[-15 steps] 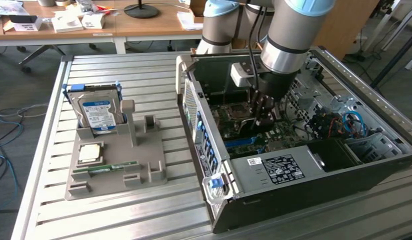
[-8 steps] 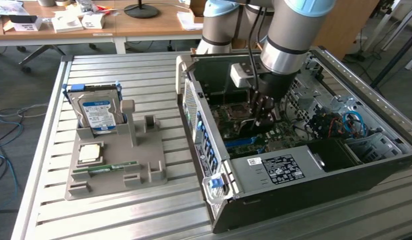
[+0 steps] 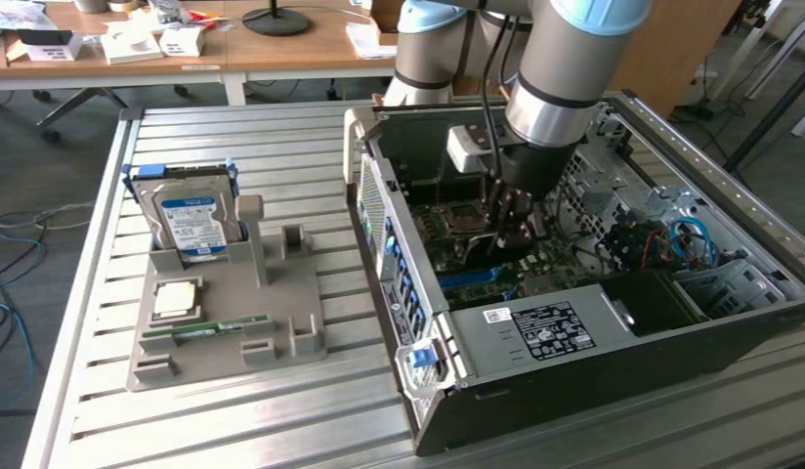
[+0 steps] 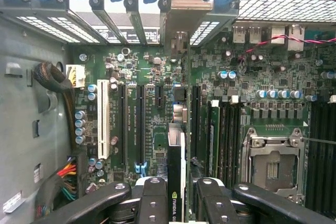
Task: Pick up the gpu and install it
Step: 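Insert the gpu into the slot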
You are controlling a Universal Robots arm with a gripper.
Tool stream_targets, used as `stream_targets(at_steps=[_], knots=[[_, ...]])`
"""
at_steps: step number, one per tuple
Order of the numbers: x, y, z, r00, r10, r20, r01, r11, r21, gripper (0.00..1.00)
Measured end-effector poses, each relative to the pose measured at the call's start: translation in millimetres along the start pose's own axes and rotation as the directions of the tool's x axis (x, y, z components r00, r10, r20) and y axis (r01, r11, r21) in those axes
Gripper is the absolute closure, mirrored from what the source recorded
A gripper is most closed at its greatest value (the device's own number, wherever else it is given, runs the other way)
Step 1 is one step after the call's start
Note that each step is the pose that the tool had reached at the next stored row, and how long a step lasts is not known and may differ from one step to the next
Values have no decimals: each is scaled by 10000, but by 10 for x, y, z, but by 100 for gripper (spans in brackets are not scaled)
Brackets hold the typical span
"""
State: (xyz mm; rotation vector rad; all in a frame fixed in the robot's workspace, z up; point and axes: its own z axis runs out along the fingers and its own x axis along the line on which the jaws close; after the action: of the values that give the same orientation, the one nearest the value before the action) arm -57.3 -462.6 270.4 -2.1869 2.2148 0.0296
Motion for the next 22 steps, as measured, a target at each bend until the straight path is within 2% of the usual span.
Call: stream_targets(at_steps=[22], knots=[[2,35,45,10000,1,-4,-1,10000,-1,74]])
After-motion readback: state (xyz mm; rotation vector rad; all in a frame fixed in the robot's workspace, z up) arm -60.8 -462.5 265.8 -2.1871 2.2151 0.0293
